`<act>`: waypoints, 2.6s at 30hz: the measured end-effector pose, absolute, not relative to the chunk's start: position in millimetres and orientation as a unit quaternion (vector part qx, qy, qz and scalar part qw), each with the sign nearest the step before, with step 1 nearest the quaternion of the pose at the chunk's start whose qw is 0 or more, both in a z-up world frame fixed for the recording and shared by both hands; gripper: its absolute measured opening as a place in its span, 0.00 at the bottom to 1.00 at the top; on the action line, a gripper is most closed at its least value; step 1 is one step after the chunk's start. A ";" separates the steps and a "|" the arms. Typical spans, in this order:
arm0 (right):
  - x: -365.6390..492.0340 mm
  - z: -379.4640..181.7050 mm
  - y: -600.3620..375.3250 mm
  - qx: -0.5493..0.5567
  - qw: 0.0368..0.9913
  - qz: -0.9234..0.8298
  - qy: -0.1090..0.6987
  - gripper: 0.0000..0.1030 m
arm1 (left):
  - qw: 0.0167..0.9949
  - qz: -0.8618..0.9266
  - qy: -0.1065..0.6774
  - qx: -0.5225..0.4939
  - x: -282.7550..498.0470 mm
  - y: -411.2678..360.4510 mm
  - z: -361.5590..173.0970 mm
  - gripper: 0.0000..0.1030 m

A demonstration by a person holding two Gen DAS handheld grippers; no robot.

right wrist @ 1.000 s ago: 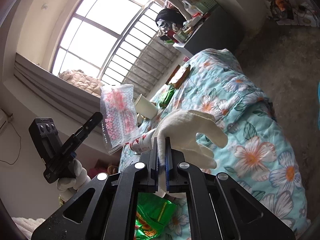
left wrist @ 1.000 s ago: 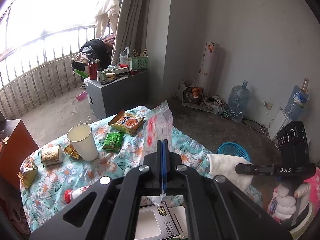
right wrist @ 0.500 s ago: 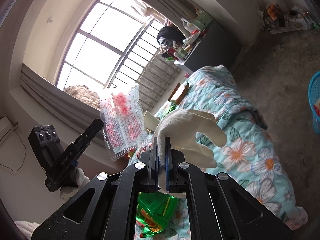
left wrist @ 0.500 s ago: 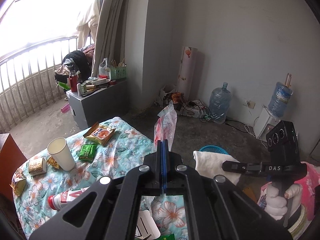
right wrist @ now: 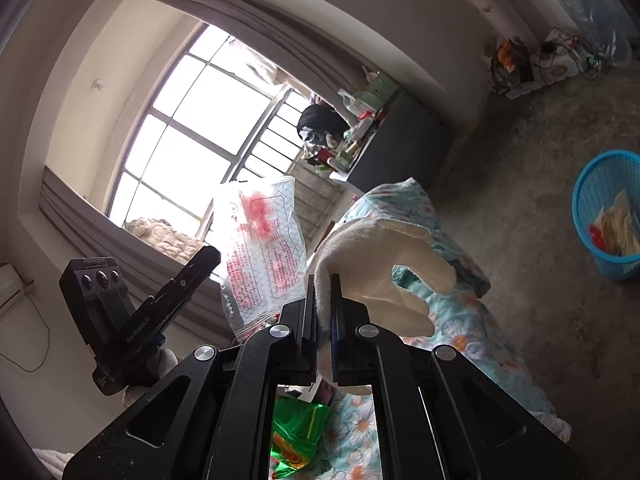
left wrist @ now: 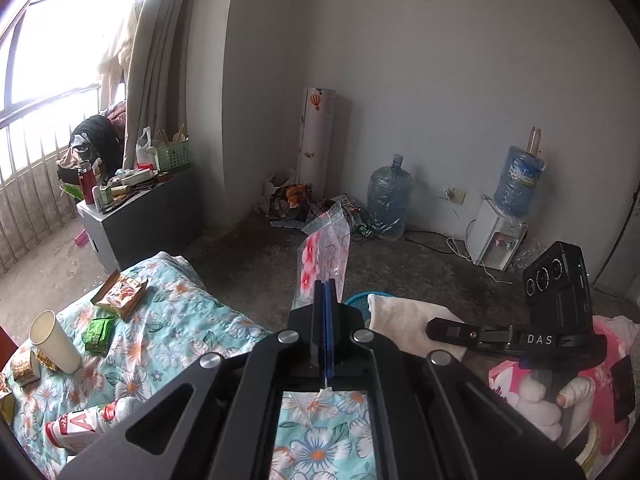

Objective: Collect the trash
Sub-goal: 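Lift the glove and plastic bag and carry both over the wastebasket, then open both tools to drop the glove and plastic bag into the wastebasket, then move both tools back toward the bed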

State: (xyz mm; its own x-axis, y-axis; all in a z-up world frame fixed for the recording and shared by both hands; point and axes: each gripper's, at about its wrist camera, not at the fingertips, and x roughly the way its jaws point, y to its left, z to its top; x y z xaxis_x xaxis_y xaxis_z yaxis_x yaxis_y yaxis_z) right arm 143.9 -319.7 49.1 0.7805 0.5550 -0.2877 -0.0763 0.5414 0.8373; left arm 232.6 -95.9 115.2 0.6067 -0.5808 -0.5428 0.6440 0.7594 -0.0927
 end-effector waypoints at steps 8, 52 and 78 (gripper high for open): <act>134.2 38.0 -361.3 0.460 0.840 0.142 0.252 0.04 | 0.867 -0.390 0.302 0.072 242.0 -166.3 99.8 0.00; 136.8 -160.4 -541.6 0.514 0.772 -0.180 0.327 0.38 | 0.783 -0.464 0.410 0.055 350.8 -377.4 -27.0 0.55; 100.1 50.4 -303.9 0.124 0.950 -0.059 0.280 0.92 | 0.954 -0.137 0.251 -0.085 181.0 110.4 122.1 0.86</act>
State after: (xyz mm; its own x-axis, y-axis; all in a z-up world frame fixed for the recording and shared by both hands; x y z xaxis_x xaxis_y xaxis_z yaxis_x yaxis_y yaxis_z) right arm 100.1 -303.9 50.4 0.8366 -0.0424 -0.5462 0.1808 0.9625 0.2022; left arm 181.0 110.4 122.1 0.8363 -0.3051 -0.4555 0.2195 0.9477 -0.2317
